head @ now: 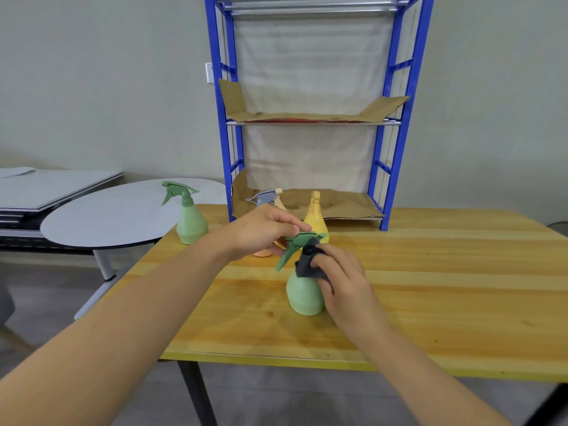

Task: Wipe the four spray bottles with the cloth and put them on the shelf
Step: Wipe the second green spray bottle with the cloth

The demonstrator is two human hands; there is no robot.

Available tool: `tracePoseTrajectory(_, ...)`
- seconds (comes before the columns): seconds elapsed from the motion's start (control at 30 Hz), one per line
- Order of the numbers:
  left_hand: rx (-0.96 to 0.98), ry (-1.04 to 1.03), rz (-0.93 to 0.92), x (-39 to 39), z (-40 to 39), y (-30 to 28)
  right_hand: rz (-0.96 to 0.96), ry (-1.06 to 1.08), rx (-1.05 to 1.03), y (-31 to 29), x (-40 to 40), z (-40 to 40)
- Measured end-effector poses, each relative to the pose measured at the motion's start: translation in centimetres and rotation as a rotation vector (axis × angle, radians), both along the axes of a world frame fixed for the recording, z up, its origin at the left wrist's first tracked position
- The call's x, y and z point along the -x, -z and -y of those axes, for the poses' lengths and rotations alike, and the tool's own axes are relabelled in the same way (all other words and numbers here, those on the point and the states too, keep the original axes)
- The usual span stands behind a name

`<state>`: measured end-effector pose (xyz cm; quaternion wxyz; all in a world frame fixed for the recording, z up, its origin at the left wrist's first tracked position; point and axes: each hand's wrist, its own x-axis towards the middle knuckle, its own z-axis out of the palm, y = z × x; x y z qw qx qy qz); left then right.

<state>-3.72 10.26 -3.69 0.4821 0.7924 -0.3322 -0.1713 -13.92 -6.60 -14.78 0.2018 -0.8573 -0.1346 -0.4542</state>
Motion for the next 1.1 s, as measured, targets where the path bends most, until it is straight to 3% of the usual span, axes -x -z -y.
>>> tracePoseTrajectory(0.27,-0.053,-0.050,0.105,0.6,0.3,0.2,-0.174,0.007,-0.147,0.5,0.7,1.0)
tracePoseTrajectory(0.43,-0.091,-0.052,0.216,1.4,0.0,0.7,-0.208,0.015,-0.363,-3.4,2.3,1.9)
tracePoseTrajectory(0.53,-0.145,-0.098,0.385,1.8,-0.2,1.5,-0.281,-0.040,-0.412,-6.4,2.7,1.6)
tracePoseTrajectory(0.7,-0.005,-0.255,0.324,1.7,0.2,3.0,-0.313,-0.061,-0.158,-10.5,1.6,0.8)
tracePoseTrajectory(0.87,0.042,-0.278,0.318,2.7,0.8,3.1,-0.452,-0.089,0.003,-11.7,-0.3,0.3)
tracePoseTrajectory(1.1,0.086,-0.320,0.300,2.0,0.9,3.8,-0.561,0.094,0.119,-11.0,-1.2,2.6)
